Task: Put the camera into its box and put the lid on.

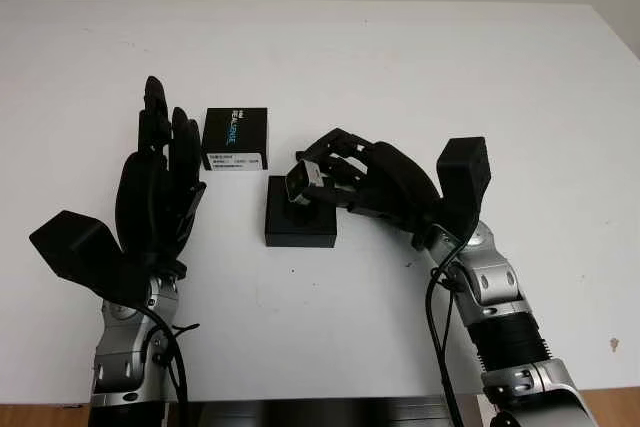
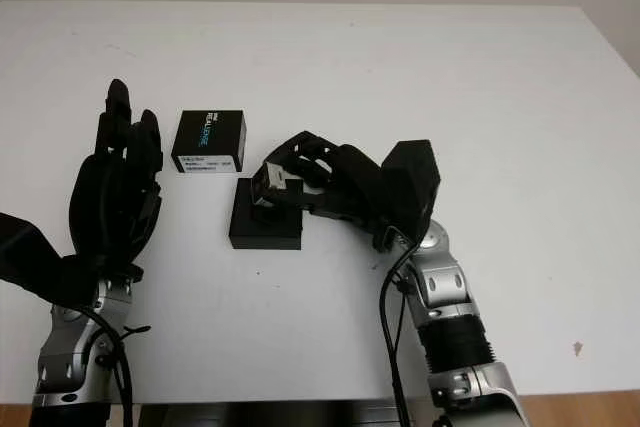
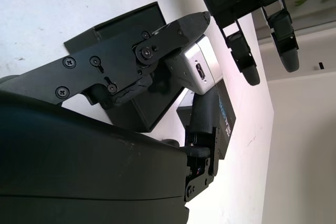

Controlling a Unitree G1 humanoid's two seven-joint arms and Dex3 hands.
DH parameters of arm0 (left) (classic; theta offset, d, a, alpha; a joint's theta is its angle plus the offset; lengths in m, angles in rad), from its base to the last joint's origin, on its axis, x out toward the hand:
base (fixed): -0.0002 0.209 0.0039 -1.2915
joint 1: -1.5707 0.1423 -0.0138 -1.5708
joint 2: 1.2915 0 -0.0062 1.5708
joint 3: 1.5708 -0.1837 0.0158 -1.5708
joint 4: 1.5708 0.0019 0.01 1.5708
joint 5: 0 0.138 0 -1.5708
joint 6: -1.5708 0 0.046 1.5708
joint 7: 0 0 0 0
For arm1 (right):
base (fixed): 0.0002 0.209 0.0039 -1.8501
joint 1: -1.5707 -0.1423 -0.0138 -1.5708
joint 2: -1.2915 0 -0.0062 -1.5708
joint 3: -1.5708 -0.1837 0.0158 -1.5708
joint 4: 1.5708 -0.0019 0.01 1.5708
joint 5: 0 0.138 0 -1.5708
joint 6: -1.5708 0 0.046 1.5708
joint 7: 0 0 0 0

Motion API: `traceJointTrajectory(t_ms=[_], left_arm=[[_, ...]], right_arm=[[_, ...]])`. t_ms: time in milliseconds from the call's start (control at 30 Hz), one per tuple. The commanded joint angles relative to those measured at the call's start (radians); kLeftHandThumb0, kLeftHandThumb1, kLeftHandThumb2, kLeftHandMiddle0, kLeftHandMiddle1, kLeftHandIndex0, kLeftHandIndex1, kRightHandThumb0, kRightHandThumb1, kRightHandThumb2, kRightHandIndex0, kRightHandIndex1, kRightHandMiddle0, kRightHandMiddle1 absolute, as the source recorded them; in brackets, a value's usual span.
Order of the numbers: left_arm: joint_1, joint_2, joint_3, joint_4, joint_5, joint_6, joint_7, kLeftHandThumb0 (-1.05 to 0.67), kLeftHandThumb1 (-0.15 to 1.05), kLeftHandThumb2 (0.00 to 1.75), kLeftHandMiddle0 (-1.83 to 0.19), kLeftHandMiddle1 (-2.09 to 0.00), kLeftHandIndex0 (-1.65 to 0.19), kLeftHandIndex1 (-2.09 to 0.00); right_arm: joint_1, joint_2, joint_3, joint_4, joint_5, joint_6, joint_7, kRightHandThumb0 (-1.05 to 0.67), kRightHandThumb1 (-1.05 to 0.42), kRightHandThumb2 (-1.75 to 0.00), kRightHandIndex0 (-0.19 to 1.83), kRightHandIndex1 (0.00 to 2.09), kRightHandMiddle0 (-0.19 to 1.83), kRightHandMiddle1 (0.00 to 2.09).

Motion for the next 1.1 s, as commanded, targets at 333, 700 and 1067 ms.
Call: traceJointTrajectory(t_ms=[333,700,1067], left_arm=[[0.0,-0.002,-0.005,-0.001,0.02,-0.012,0.001,-0.75,1.05,0.42,0.19,0.0,0.19,0.0],[0.0,-0.002,-0.005,0.006,0.019,-0.02,-0.002,-0.75,1.05,0.42,0.19,0.0,0.19,0.0],[0.004,-0.002,0.0,0.0,0.011,-0.015,-0.007,-0.74,1.05,0.43,0.19,0.0,0.19,0.0]], right_arm=[[-0.01,0.059,0.032,0.008,-0.014,0.032,-0.028,-0.46,-1.04,-0.06,0.06,0.43,0.28,1.7],[0.021,0.055,0.058,-0.034,-0.024,0.032,-0.016,-0.47,-1.02,-0.05,-0.08,0.73,0.29,1.79],[0.042,0.037,0.05,-0.049,-0.058,0.006,-0.032,-0.43,-1.02,-0.05,-0.06,0.66,0.26,1.74]])
